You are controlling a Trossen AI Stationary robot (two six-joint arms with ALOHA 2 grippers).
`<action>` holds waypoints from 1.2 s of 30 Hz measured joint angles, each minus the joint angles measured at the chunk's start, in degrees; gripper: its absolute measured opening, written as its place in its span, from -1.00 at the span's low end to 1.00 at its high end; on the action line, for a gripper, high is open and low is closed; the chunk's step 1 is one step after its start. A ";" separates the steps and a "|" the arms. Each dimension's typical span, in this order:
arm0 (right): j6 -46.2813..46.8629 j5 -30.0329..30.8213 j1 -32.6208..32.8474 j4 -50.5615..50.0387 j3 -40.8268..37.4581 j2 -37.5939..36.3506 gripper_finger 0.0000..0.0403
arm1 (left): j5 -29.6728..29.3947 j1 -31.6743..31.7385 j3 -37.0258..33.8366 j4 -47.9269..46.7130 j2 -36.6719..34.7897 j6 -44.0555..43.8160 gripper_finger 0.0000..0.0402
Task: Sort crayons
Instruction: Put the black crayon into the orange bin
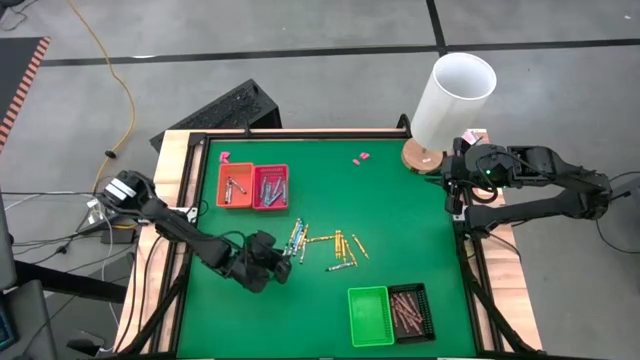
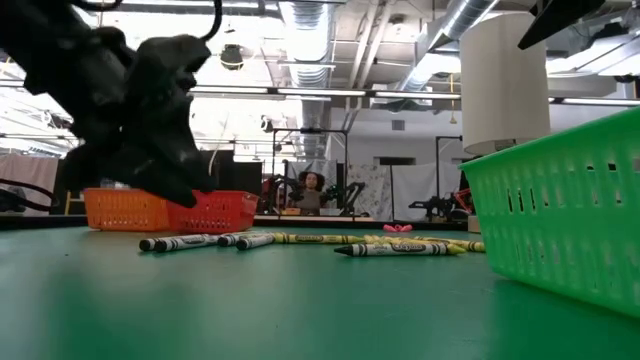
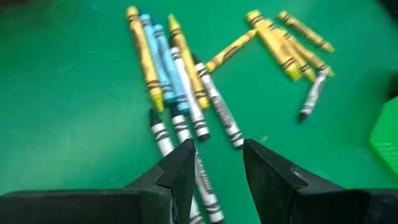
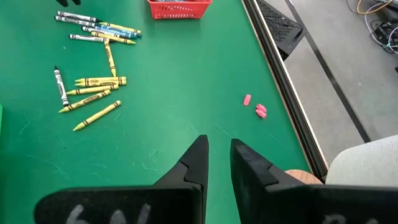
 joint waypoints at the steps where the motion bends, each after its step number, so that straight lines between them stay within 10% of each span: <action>1: 0.02 0.00 0.00 0.00 0.00 0.00 -0.66 | 0.01 -0.07 0.00 0.04 0.76 -0.11 -0.39; 36: 0.04 0.00 0.00 0.04 0.00 0.00 -0.66 | -3.08 -0.11 -0.02 -5.15 4.46 0.36 -0.39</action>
